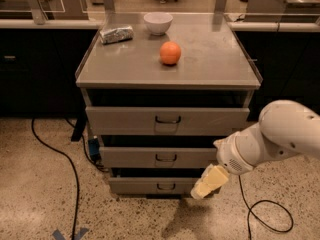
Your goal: Open bottom drawer
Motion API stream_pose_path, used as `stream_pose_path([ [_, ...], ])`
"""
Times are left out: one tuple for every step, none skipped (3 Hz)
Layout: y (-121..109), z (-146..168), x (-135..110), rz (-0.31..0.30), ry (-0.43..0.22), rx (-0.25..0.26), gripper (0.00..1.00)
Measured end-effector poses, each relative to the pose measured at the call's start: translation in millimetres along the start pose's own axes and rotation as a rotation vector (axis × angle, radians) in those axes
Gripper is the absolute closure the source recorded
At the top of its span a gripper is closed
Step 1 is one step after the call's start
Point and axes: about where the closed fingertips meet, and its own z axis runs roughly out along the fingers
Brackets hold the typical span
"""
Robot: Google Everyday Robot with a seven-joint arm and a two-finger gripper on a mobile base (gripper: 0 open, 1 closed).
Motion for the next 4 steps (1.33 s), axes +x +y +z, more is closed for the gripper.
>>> stream_pose_path([
  [-23,43,29,0.098,-0.009,-0.023,0.00],
  [-23,44,28,0.096,-0.009,-0.025,0.00],
  [-20,74,42,0.116,0.000,-0.044,0.00],
  [-15,128,69,0.148,0.031,-0.062,0.00],
])
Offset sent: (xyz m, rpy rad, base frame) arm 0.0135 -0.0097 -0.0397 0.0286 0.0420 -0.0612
